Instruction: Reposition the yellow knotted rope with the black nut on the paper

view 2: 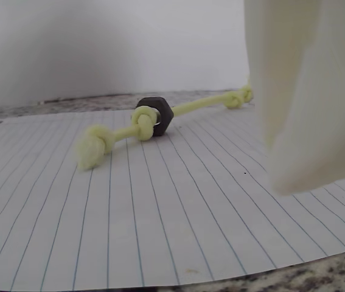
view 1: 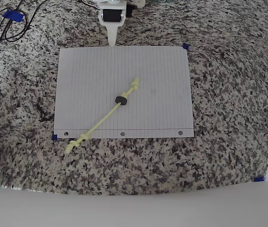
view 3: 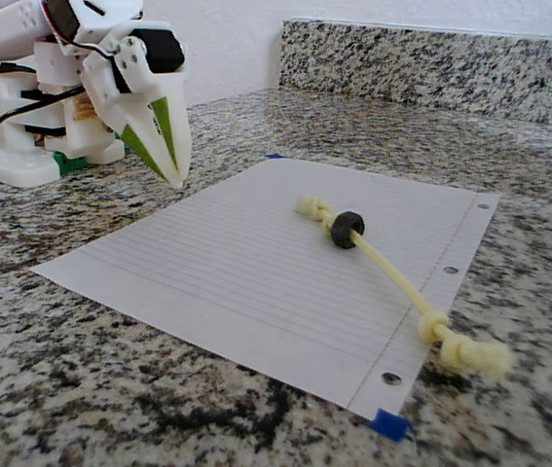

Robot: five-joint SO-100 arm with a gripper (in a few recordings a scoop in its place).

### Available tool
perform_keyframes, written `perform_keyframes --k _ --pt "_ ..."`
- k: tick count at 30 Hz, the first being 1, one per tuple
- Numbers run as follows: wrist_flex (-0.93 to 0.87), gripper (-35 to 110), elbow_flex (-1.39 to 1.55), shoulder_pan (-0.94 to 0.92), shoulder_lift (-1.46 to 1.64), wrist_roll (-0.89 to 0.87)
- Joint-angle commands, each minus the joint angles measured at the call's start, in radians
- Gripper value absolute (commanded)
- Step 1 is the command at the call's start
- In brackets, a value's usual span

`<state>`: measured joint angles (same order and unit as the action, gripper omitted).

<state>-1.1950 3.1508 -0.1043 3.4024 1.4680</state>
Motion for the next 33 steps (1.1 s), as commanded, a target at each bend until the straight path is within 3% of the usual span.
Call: perform_keyframes --k 1,12,23,26,30,33 --pt "0.005 0 0.006 0.009 0.008 -0.002" --pt "0.048 0 -0.072 0.005 -0.009 -0.006" --pt "0.176 0 -0.347 0.014 -0.31 -0.087" --pt "0.198 0 -0.42 0.055 -0.43 -0.173" --pt "0.207 0 -0.505 0.114 -0.601 -0.476" --pt "0.21 0 -0.551 0.117 -0.723 -0.503"
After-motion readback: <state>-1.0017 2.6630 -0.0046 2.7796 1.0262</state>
